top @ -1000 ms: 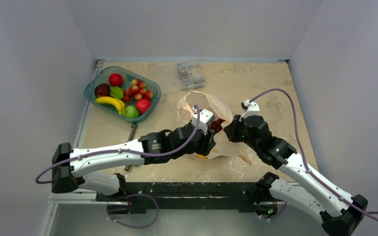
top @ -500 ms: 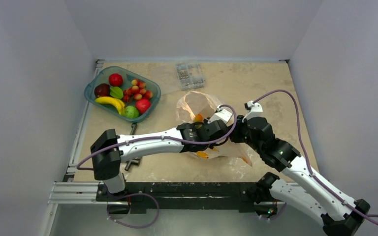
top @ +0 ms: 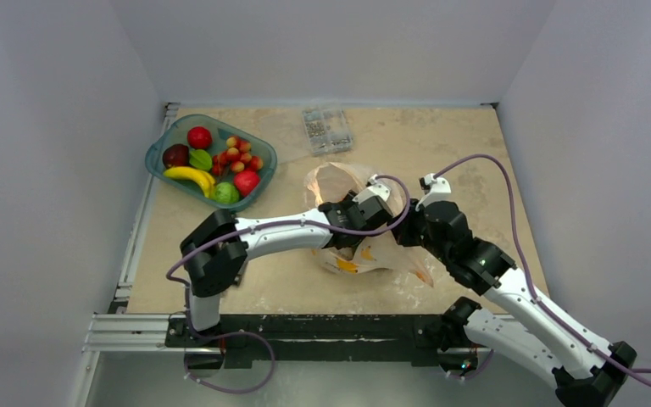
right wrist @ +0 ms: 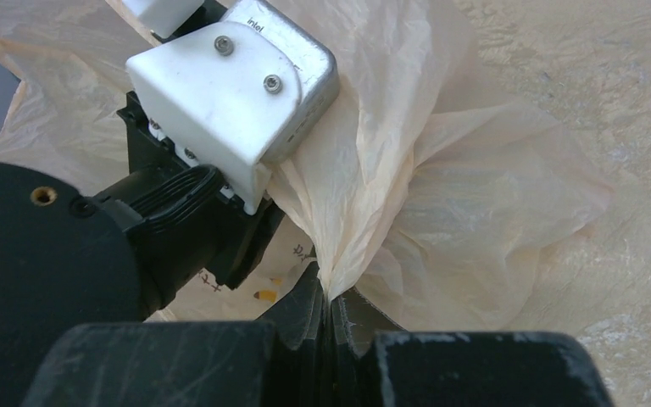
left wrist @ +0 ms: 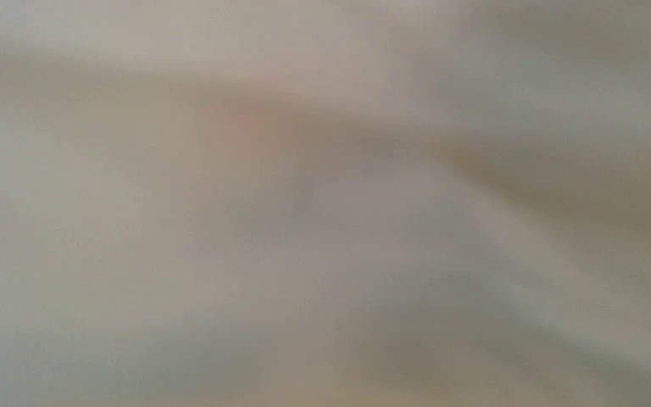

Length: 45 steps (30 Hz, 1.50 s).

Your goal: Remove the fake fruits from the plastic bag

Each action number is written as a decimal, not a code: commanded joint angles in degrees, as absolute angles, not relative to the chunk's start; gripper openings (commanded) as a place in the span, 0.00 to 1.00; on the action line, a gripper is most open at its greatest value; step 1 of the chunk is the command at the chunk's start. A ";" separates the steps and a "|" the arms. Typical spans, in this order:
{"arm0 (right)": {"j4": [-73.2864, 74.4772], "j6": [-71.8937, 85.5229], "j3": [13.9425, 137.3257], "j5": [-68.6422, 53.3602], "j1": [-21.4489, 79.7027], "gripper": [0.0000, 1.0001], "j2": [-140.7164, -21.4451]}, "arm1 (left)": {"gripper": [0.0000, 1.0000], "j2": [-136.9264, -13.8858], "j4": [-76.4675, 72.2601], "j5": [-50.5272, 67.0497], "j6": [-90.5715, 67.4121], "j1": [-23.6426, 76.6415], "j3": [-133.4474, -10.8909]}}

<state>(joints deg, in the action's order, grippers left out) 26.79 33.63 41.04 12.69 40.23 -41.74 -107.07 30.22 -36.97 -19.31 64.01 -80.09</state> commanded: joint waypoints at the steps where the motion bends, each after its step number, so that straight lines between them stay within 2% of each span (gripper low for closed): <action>1: 26.23 34.08 42.68 13.35 40.60 0.00 -41.75 | 0.41 -109.16 28.30 -39.61 -15.52 61.91 -83.21; 11: 26.60 34.21 42.71 13.22 40.54 0.00 -41.85 | 0.58 -113.89 27.81 -37.68 -8.06 58.59 -87.68; 20: 26.01 34.34 42.43 12.92 40.60 0.00 -41.98 | 0.64 -119.28 28.99 -33.92 -5.55 55.40 -91.57; 27: 26.81 34.54 42.19 12.80 40.56 0.00 -41.98 | 0.64 -122.74 27.56 -32.19 -5.02 53.33 -92.06; 31: 27.25 34.59 41.76 13.28 40.54 0.00 -41.46 | 0.60 -123.56 26.91 -32.00 -4.58 53.00 -92.02; 38: 25.79 34.73 40.88 13.26 40.60 0.00 -42.66 | 0.33 -119.23 28.96 -28.97 -7.21 53.00 -91.30; 45: 25.67 34.49 41.46 13.77 40.52 0.00 -43.48 | 0.19 -108.32 30.00 -19.45 -11.90 53.08 -85.03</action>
<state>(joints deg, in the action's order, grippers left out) 27.33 34.57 40.97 12.51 40.23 -43.42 -117.89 29.56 -26.65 -8.03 53.36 -87.70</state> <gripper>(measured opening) 0.004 0.563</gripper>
